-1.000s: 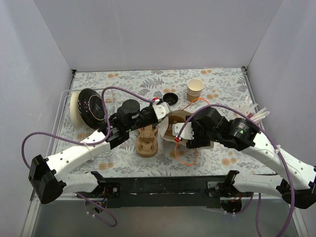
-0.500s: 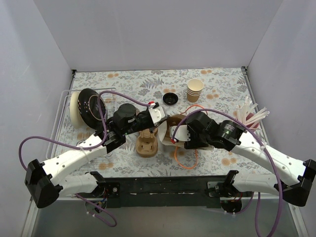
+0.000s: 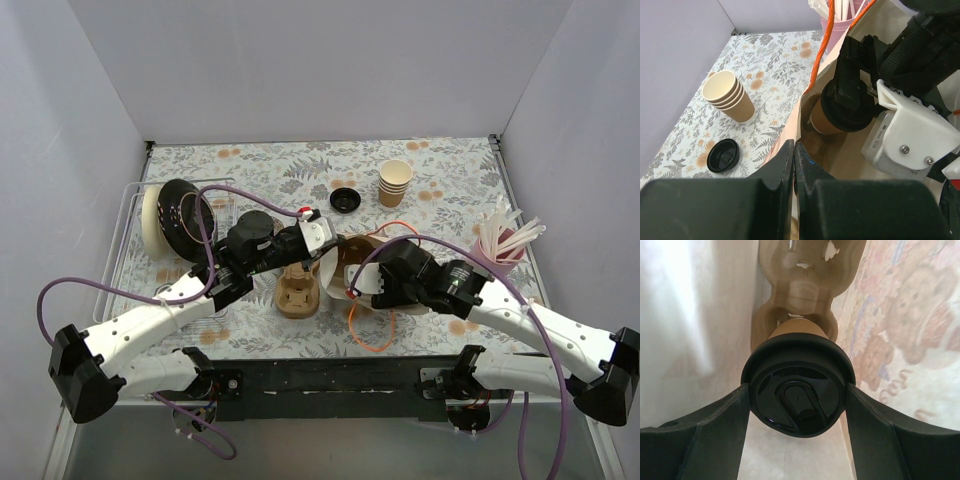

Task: Pack the takeout coffee

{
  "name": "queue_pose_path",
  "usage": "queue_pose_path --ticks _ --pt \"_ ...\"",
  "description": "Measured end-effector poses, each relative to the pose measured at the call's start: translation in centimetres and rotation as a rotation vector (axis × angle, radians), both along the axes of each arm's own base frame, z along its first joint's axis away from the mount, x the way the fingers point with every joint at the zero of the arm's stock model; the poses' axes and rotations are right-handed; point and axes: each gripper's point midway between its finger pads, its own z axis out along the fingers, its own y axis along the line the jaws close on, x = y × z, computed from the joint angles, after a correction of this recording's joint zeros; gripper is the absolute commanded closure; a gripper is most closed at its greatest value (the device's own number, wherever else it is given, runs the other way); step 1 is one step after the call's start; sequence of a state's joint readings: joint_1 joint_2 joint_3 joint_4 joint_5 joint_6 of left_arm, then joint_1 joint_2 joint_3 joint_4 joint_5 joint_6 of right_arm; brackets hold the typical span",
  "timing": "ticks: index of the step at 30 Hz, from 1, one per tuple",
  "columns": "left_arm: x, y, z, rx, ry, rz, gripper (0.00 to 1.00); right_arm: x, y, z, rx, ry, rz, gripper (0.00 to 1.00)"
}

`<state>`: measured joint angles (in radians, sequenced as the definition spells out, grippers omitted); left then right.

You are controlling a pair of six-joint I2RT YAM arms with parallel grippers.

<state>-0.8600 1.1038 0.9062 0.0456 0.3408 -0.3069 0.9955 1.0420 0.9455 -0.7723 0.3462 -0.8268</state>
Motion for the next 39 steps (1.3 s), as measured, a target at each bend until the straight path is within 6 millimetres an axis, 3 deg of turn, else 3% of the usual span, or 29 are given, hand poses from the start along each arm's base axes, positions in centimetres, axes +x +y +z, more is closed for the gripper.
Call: queue_pose_path --ticks 16,25,31,39 --pt "-1.1 0.1 -0.5 0.015 -0.029 -0.031 1.00 0.4 -0.9 -0.1 0.042 -0.064 -0.037 0.53" --pt "1.1 0.4 0.5 -0.010 -0.133 0.073 1.00 0.9 -0.7 0.2 0.065 -0.083 -0.053 0.53" --pt "2.2 -0.1 0.0 0.011 -0.163 0.107 1.00 1.6 -0.9 -0.4 0.061 -0.107 -0.058 0.54" --pt "2.6 -0.3 -0.1 0.030 -0.184 0.131 1.00 3.2 -1.0 0.9 0.087 -0.176 -0.117 0.54"
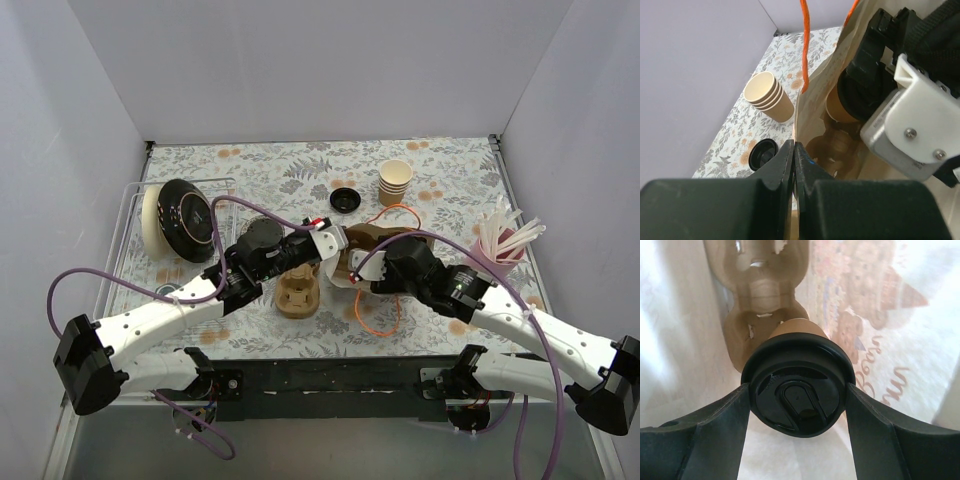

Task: Pack the takeout coffee

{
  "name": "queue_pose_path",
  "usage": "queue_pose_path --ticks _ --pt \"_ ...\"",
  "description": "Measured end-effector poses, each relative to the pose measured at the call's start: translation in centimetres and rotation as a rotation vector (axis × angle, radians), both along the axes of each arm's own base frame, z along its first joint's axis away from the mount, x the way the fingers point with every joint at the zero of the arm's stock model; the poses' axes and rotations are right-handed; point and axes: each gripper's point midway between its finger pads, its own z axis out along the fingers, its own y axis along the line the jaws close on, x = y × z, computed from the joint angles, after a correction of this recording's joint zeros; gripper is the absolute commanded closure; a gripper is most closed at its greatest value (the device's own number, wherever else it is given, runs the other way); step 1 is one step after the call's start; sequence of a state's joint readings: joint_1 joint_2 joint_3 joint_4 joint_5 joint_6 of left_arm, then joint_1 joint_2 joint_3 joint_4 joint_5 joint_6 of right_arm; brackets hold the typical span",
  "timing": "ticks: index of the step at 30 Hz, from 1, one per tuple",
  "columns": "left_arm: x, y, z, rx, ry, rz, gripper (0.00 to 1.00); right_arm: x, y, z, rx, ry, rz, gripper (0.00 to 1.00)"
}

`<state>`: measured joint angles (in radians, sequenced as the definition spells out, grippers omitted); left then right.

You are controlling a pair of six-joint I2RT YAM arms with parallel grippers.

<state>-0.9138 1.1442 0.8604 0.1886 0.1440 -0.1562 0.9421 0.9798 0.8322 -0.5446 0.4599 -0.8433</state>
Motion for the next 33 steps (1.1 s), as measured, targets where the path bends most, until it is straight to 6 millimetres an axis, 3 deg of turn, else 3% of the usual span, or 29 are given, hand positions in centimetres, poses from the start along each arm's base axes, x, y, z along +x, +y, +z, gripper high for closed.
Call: queue_pose_path --ticks 12,33 --pt "-0.9 -0.4 -0.6 0.016 -0.048 -0.020 1.00 0.1 -1.0 -1.9 0.002 0.011 -0.025 0.55" --pt "-2.3 -0.2 -1.0 0.028 -0.044 -0.051 1.00 1.8 -0.6 -2.7 -0.040 -0.020 0.000 0.55"
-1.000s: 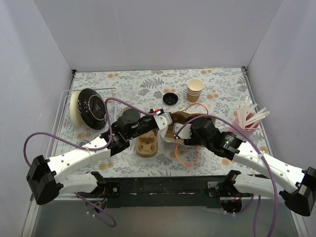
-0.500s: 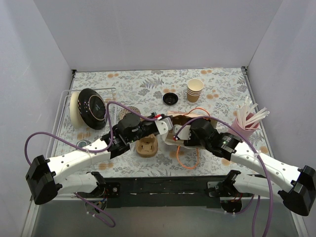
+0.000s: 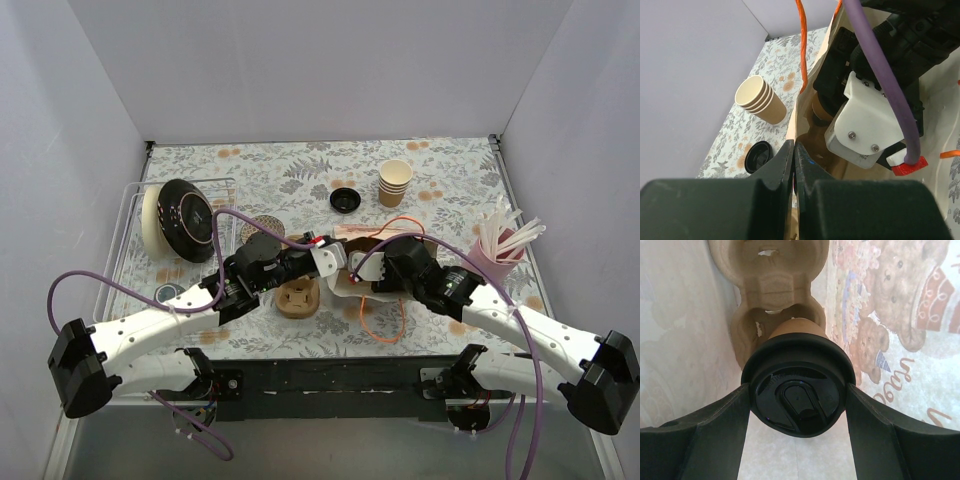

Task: Pack the takeout coffee

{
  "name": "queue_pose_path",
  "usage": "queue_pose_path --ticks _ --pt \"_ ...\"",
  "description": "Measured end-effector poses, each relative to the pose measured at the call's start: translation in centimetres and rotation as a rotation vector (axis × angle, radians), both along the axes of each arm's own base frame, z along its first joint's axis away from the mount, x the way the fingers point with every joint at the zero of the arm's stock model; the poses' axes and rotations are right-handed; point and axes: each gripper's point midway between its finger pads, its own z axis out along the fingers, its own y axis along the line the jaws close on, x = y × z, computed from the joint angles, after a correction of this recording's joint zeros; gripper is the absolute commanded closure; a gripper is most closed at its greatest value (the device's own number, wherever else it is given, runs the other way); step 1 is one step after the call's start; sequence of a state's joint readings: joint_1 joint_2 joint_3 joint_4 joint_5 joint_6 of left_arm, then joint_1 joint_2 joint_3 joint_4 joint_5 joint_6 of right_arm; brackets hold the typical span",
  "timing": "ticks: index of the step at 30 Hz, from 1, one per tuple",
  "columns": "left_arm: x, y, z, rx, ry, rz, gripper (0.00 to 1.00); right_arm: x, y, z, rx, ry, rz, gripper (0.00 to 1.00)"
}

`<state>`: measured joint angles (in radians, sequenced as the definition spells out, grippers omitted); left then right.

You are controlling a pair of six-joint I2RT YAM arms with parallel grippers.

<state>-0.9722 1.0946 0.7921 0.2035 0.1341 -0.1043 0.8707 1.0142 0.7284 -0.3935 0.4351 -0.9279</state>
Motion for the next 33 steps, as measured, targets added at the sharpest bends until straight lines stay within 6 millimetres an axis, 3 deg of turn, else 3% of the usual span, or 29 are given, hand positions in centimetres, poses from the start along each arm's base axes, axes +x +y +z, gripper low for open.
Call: queue_pose_path --ticks 15,21,33 --pt "-1.4 -0.5 -0.1 -0.013 0.042 -0.050 1.00 -0.7 0.9 1.0 0.053 0.004 0.092 0.55" --pt "-1.5 -0.6 -0.1 -0.013 0.048 -0.054 1.00 -1.1 1.4 0.5 0.061 0.028 0.128 0.56" --pt "-1.4 -0.7 -0.1 -0.006 0.049 -0.054 1.00 -1.6 0.5 -0.2 0.020 0.060 0.130 0.57"
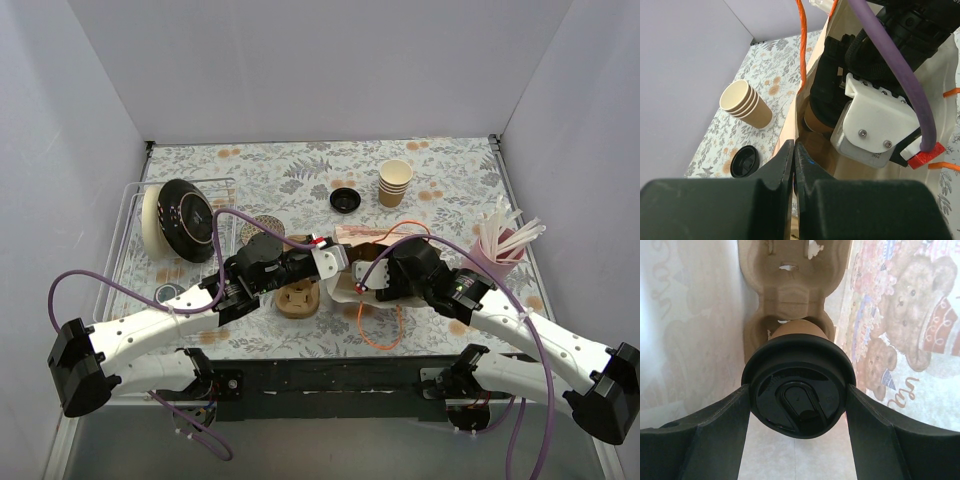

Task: Pack the takeout coffee

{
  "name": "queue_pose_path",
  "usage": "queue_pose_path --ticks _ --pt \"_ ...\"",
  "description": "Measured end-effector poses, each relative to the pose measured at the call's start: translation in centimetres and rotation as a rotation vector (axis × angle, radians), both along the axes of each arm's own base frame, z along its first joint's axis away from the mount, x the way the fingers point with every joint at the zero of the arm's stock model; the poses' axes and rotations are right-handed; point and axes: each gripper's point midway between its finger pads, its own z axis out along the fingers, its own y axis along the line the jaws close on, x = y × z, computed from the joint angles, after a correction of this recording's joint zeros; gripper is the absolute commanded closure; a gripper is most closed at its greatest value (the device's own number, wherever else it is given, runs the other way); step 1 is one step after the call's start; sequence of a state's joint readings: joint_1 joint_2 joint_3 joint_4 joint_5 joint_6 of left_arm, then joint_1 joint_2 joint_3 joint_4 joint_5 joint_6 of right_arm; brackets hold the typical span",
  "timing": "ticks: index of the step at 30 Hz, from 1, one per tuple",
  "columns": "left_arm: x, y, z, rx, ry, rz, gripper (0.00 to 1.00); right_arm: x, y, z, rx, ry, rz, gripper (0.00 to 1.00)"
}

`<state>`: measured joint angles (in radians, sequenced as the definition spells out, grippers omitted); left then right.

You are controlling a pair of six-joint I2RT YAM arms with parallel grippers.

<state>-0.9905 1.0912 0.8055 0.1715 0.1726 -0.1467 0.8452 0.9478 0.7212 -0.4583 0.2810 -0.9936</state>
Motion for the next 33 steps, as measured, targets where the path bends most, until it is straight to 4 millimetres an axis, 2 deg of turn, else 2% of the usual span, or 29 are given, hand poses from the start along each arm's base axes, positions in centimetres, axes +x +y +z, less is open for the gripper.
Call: queue_pose_path --ticks 27,33 --pt "-0.2 -0.1 -0.3 0.011 0.008 -0.011 1.00 1.9 -0.2 -1.2 -0.006 0.012 0.003 0.58" --pt "-0.2 -0.2 -0.6 0.017 0.012 -0.015 1.00 1.9 0.3 -1.5 0.007 0.024 0.027 0.58"
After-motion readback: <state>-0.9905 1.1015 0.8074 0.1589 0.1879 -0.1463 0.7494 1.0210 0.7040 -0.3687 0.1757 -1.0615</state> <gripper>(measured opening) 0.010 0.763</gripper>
